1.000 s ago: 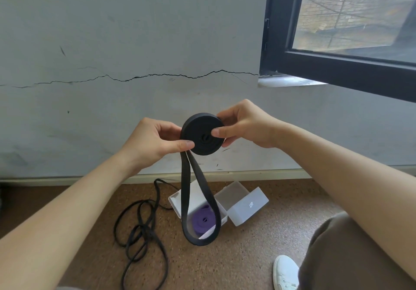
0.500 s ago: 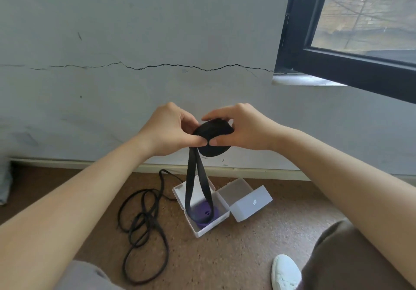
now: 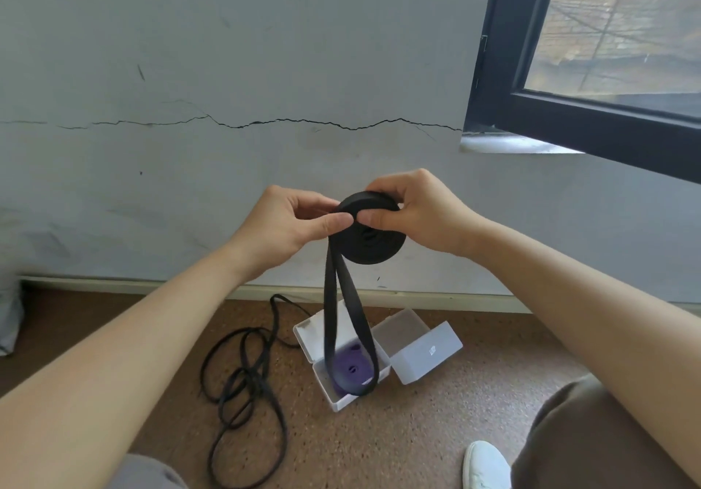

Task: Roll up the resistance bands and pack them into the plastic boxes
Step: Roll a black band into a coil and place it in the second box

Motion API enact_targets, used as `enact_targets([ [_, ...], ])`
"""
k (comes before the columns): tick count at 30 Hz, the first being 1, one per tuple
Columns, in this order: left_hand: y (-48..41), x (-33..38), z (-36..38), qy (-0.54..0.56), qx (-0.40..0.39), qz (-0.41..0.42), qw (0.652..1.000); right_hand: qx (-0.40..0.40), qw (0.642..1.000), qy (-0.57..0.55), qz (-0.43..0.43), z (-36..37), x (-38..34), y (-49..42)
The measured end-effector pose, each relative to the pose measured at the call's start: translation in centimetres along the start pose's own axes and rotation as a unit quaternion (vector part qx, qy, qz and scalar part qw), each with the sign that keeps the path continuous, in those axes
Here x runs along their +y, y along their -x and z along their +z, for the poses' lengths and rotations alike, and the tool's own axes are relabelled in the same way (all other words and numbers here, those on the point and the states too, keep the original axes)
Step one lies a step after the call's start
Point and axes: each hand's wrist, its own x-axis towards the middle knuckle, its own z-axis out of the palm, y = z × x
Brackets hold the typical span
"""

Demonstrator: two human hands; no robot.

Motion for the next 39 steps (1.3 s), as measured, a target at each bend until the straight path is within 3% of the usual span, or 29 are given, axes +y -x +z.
enact_targets([
  [8,-0.3,-0.4,0.5,0.05,0.01,-0.001,0.999,0.067,0.995,-0.064,0.022,-0.5,-0.3,0.2],
  [16,-0.5,-0.5,0.1,-0.045,-0.018,0.024,0.999,0.057,0.998,0.008,-0.005,-0.6,-0.6,0.2],
  [22,-0.7,-0.6,0.2,0.025,-0.036,0.023,0.999,0.09,0.996,-0.018,-0.013,-0.4,-0.7,0.4],
  [26,-0.8,-0.6,0.5,0.102,-0.01,0.026,0.994,0.123,0.988,-0.091,0.002,-0.2,-1.0,0.5],
  [31,-1.1,-0.6,1.8,0.202,0.061,0.009,0.978,0.163,0.953,-0.247,0.056,0.7,-1.6,0.5],
  [36,-1.2,-1.1,1.7,0.186,0.107,-0.008,0.977,0.117,0.933,-0.315,0.127,1.3,-1.5,0.4],
  [39,-1.1,-1.0,1.2,0.116,0.079,0.001,0.99,0.038,0.96,-0.224,0.161,0.6,-0.6,0.1],
])
